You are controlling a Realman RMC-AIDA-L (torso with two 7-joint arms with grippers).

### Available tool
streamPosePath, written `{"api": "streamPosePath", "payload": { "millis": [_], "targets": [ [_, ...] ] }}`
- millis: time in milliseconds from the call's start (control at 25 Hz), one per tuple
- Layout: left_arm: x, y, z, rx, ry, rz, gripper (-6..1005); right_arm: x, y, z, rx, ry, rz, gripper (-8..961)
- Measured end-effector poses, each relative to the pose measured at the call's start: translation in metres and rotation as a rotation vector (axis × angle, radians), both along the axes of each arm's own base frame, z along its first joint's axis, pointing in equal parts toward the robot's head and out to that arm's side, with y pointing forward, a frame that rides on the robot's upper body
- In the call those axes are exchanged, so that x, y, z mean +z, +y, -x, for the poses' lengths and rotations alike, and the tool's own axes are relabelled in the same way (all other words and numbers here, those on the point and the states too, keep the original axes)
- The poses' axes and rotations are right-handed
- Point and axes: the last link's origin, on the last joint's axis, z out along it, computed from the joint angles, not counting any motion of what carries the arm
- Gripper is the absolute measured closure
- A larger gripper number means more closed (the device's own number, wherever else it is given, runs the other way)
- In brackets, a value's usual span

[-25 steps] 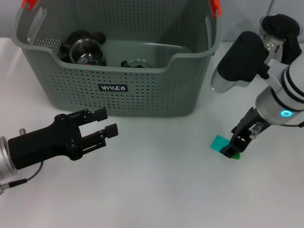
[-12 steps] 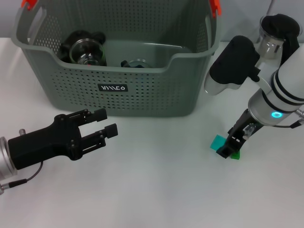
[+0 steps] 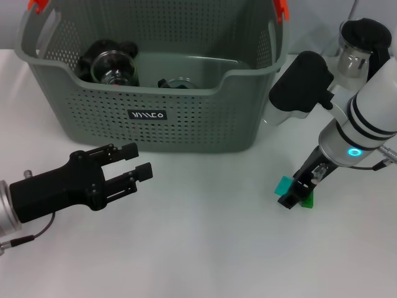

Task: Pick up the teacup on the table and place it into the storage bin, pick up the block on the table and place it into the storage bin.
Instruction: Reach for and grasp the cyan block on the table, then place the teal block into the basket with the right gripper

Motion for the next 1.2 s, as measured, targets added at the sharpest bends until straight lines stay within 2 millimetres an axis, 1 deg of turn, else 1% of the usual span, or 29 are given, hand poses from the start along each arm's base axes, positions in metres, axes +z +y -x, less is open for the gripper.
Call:
{"api": "streamPosePath", "payload": {
  "millis": [680, 920, 1120, 1200],
  "targets": [
    [0.0, 0.0, 0.0, 0.001, 0.0, 0.0, 420, -0.002, 0.002, -0.002, -0.006, -0.009, 0.003, 275],
    [0.0, 0.0, 0.001, 0.002, 0.001, 0.0, 420, -0.001, 0.002, -0.002, -0.013, -0.01, 0.002, 458],
    [0.0, 0.0, 0.001, 0.008, 0.005, -0.002, 420, 0.004, 0.002, -0.001, -0.027, 0.011, -0.013, 491],
    [0.0, 0.0, 0.002, 0.01, 0.005, -0.002, 420, 0.012, 0.002, 0.004, -0.024, 0.054, -0.028, 504]
  ]
}}
